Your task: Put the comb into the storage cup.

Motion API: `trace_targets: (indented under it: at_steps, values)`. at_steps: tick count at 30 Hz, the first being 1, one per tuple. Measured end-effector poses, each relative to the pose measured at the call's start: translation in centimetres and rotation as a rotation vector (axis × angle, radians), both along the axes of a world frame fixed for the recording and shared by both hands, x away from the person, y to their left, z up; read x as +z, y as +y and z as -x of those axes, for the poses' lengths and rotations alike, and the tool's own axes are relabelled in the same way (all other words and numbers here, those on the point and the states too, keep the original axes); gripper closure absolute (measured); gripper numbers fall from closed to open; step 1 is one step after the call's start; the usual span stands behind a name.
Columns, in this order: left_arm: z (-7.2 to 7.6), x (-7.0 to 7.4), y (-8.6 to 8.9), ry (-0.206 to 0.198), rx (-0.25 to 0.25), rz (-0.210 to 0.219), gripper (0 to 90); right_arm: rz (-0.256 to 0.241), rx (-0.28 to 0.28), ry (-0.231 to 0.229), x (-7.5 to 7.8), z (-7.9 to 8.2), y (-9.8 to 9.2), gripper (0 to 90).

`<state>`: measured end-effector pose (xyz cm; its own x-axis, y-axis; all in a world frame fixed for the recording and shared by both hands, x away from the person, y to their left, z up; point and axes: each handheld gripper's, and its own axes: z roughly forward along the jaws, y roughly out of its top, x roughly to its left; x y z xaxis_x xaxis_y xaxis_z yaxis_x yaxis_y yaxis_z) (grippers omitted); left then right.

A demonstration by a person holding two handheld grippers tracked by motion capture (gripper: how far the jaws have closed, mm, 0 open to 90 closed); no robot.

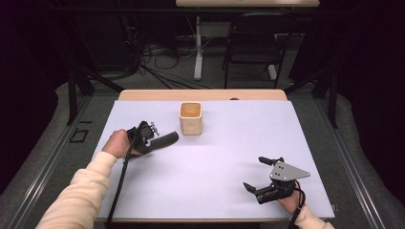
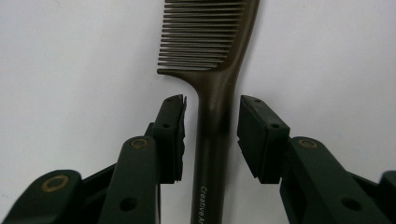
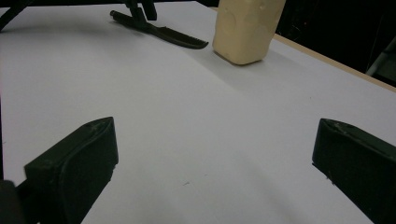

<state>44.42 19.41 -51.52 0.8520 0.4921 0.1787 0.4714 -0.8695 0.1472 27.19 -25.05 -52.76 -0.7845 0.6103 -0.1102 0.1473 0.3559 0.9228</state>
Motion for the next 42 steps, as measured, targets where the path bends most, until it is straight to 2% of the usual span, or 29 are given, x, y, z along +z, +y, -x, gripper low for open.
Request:
trace_targets:
  at_steps: [2, 6, 10, 16, 24, 30, 42]
  values:
    - [-0.31, -0.17, -0.11, 0.012, -0.001, -0.019, 62.8, -0.001, 0.0, 0.001, -0.01, -0.01, 0.0, 0.0]
    - [-0.54, -0.25, -0.14, 0.028, -0.001, -0.02, 64.2, 0.0, 0.0, 0.001, -0.01, -0.03, -0.02, 0.0]
    - [-0.84, -0.47, -0.17, 0.052, -0.008, -0.04, 66.3, 0.003, 0.0, 0.002, -0.02, -0.03, 0.0, 0.0]
    - [-1.03, -0.9, -0.23, 0.076, -0.004, -0.035, 67.7, 0.004, -0.001, 0.005, -0.04, -0.05, 0.01, 0.0]
    - [-1.04, -0.9, -0.38, 0.08, -0.015, -0.045, 71.6, 0.007, -0.004, 0.004, -0.03, -0.05, 0.0, 0.0]
    - [-0.87, -0.88, -0.53, 0.068, -0.026, -0.056, 72.1, 0.006, -0.003, 0.004, -0.03, -0.06, 0.0, 0.0]
    - [-0.36, -0.05, -0.15, 0.045, -0.004, 0.003, 72.3, 0.008, -0.007, 0.003, -0.01, -0.04, -0.04, 0.0]
